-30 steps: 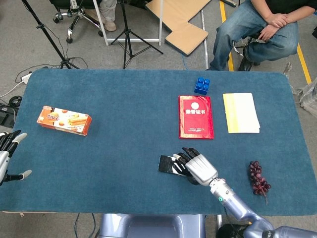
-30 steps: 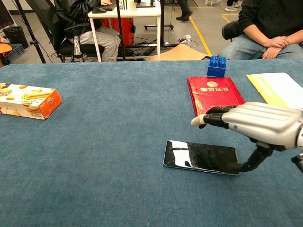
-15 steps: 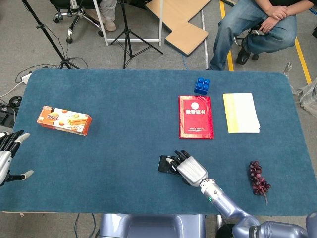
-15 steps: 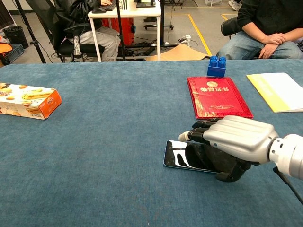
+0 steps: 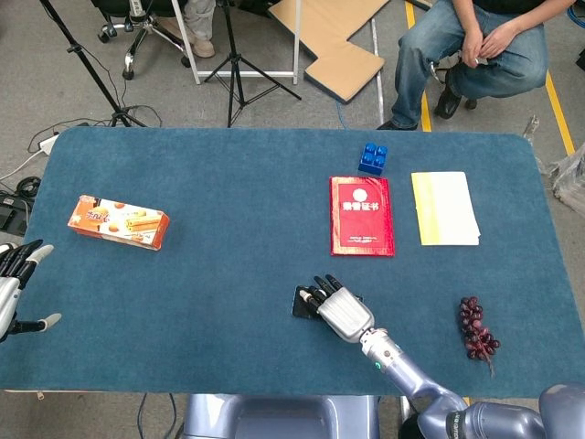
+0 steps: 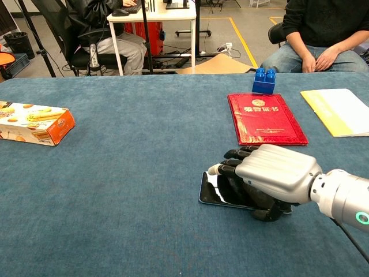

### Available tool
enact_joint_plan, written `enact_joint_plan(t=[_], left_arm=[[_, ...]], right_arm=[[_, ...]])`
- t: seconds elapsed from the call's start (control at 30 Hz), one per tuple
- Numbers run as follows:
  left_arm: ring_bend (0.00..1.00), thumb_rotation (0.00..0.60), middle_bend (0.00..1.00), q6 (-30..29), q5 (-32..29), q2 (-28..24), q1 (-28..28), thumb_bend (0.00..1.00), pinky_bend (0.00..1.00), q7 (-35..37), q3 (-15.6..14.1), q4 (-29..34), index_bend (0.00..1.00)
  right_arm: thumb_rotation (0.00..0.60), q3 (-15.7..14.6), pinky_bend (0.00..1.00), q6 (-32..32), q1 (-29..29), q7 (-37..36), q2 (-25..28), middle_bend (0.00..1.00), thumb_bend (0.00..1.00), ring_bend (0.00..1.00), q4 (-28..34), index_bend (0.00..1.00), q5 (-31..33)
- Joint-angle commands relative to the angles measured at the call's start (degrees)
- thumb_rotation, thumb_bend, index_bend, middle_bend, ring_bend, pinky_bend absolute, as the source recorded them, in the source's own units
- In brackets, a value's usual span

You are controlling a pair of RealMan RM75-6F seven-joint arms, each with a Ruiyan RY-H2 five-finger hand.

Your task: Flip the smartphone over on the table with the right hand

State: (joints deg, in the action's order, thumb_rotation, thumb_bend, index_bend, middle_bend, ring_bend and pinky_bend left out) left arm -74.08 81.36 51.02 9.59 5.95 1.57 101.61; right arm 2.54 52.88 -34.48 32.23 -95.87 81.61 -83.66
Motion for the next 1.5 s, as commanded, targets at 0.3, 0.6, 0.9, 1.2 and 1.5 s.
enact_joint_plan(t=[0.3, 0.6, 0.9, 1.2, 1.5], left_arm=[[0.0, 0.6, 0.0, 0.32, -0.03, -0.11, 0.18, 0.0, 0.0, 0.6, 0.01, -0.26, 0.0], [0.0, 0.6, 0.0, 0.38, 0.14, -0.21, 0.23, 0.0, 0.0, 1.08, -0.05, -0.37, 0.0], [0.0, 0.6, 0.0, 0.6, 0.11, -0.26, 0.33, 0.0, 0.0, 1.12, -0.11, -0.38, 0.0], [0.0, 0.6, 0.0, 0.62, 0.19, -0.35, 0.32, 0.0, 0.0, 1.1, -0.2, -0.25, 0.0], [0.0, 0.6, 0.0, 0.91, -0.16, -0.16, 0.49, 0.0, 0.0, 0.6, -0.17, -0.4, 0.0]], right_arm=[[0.6, 0.4, 0.22, -0.25, -0.56, 1.06, -1.28, 0.13, 0.19, 0.07, -1.35, 0.09, 2.86], [0.6, -0.13, 0.33, 0.16, -0.91, -0.93, -1.04, 0.18, 0.37, 0.14, -1.0, 0.09, 2.59], [0.6, -1.61, 0.38, 2.58, -0.45, -7.29, 0.53, 0.26, 0.55, 0.21, 0.54, 0.17, -1.04], [0.6, -2.99, 0.43, 4.22, 0.38, -16.82, 4.64, 0.3, 0.6, 0.25, 5.6, 0.21, -3.49], [0.6, 4.05, 0.43, 0.91, -0.66, -22.24, 5.15, 0.3, 0.61, 0.25, 4.06, 0.22, 7.79]])
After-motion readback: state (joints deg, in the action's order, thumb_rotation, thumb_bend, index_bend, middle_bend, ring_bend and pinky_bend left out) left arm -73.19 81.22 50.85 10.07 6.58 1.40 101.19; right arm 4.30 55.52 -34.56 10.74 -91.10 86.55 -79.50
